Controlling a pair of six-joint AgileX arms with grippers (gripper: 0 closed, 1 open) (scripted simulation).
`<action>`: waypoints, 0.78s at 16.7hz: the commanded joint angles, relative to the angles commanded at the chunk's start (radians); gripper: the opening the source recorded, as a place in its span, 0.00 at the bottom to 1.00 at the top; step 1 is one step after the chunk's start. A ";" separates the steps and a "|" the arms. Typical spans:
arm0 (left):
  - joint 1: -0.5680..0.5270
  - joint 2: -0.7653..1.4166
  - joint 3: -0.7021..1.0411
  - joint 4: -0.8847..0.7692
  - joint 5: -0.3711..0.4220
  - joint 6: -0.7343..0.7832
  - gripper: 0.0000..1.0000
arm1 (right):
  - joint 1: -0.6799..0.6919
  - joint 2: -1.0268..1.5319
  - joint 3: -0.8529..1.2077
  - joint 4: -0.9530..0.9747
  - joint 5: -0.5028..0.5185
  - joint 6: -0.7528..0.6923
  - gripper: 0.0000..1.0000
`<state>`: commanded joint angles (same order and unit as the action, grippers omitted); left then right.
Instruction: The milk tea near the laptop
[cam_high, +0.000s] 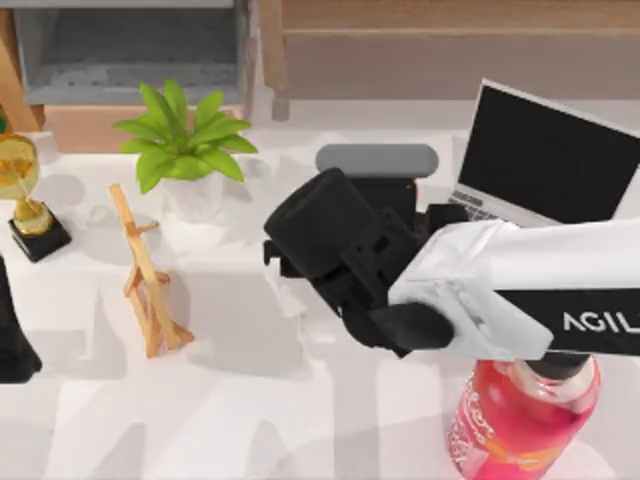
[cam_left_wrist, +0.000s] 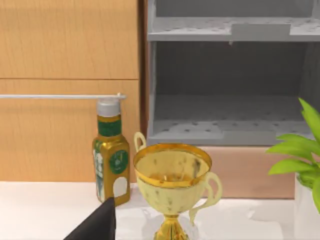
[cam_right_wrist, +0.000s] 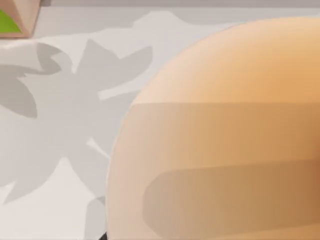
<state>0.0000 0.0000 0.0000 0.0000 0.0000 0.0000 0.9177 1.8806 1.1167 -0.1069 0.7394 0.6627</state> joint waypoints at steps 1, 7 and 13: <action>0.000 0.000 0.000 0.000 0.000 0.000 1.00 | 0.000 0.000 0.000 0.000 0.000 0.000 0.02; 0.000 0.000 0.000 0.000 0.000 0.000 1.00 | 0.000 0.000 0.000 0.000 0.000 0.000 0.00; 0.000 0.000 0.000 0.000 0.000 0.000 1.00 | 0.002 -0.011 0.010 -0.019 -0.001 0.001 0.00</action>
<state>0.0000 0.0000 0.0000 0.0000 0.0000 0.0000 0.9202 1.8694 1.1265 -0.1263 0.7388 0.6642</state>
